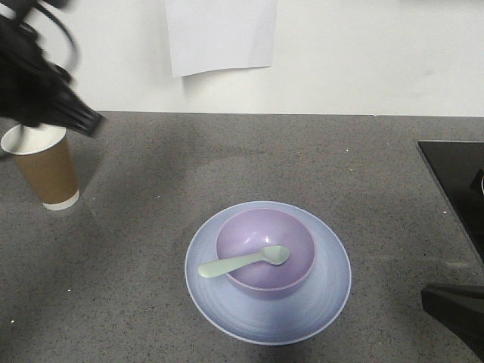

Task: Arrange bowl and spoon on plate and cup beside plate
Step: 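Release the spoon into the bowl and raise the left gripper, then move the left gripper above the brown paper cup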

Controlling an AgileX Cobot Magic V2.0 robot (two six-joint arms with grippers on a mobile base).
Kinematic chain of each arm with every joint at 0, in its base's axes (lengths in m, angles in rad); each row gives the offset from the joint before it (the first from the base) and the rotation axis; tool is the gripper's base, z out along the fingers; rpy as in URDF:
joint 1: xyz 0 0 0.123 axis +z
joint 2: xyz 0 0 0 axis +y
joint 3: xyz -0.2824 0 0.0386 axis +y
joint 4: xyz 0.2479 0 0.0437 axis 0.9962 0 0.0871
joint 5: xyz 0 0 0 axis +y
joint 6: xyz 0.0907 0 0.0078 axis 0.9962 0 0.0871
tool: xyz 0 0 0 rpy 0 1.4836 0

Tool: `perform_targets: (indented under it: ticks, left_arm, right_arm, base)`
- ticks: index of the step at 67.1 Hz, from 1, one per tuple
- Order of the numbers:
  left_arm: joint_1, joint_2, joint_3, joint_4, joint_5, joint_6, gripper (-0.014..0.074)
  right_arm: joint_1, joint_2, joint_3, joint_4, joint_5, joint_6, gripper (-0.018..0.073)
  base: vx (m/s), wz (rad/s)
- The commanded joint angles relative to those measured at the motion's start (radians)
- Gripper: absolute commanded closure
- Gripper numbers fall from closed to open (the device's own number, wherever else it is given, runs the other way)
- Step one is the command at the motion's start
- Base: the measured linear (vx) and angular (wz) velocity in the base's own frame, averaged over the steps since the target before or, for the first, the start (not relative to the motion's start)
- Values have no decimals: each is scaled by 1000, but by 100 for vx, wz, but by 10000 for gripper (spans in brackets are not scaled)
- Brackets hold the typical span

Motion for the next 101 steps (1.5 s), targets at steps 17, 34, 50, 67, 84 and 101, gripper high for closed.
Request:
perform_targets:
  ticks: [17, 34, 50, 67, 84, 101]
  left_arm:
    - [320, -211, -29, 207, -28, -109, 346]
    - [510, -214, -29, 34, -127, -63, 346]
    - [534, -159, -30, -119, -145, -28, 319]
    - [538, -101, -30, -125, -154, -20, 257]
    - [650, 19, -96, -262, -184, 50, 253]
    - [705, 215, -225, -414, -159, 96, 253]
  right_arm:
    - [-1, 3, -28, 68, -52, -3, 564]
    - [-1, 4, -28, 76, -52, -3, 564]
    - [-1, 4, -28, 76, -47, -3, 564]
    - [-1, 4, -28, 75, -45, -5, 564]
    - [-1, 4, -28, 75, -45, -5, 564]
    - [-1, 4, -28, 75, -45, -5, 564]
  base:
    - [0, 0]
    - [0, 0]
    - [0, 0]
    - [0, 0]
    - [0, 0]
    - [0, 0]
